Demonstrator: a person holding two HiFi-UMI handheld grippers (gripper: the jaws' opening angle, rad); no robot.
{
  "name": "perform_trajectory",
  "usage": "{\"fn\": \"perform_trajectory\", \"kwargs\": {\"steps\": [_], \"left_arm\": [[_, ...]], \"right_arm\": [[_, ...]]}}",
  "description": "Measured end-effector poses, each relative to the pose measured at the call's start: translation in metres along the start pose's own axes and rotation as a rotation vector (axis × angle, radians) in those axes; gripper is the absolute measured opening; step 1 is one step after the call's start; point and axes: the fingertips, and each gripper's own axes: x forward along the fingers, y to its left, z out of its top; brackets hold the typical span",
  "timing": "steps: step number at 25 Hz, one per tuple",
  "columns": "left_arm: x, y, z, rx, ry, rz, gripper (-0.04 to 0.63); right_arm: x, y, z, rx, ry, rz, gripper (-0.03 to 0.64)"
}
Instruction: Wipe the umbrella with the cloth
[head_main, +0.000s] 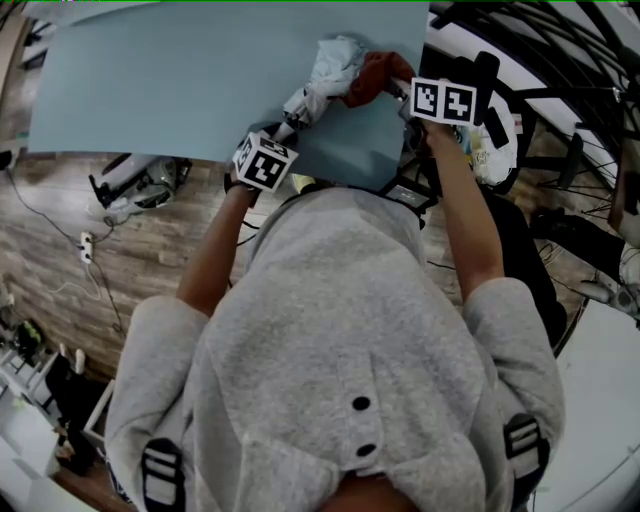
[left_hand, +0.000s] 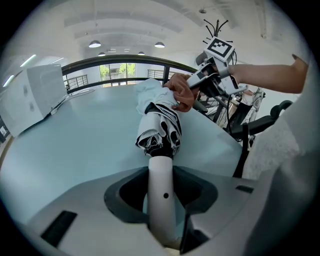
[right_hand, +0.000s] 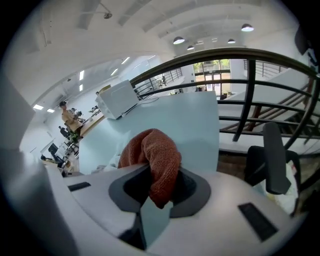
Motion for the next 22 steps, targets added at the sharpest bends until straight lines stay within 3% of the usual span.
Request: {"fn": "perform_trajectory", "kwargs": {"steps": [12, 15, 20, 22], "left_arm": [[0.0, 0.001, 0.0, 0.008, -0.011, -0.003, 0.158], [-0.001, 0.0, 0.001, -0.003, -0.019, -0.015, 0.158], [-0.004, 0.001, 0.002, -0.007, -0.031, -0.03, 0.16], [-0.015, 0.001, 0.008, 0.002, -0.084, -0.006, 0.161]], "right_arm": [[-0.052, -0.055, -0.007, 0.07, -0.178, -0.23, 0.083], [-0.077, -0.05, -0.007, 0.043, -0.239, -0.241, 0.083], [-0.123, -0.012, 0.01, -0.092, -0.354, -0.195, 0.083], [-0.144, 0.003, 0.018, -0.134, -0.401, -0.177, 0.083]]}}
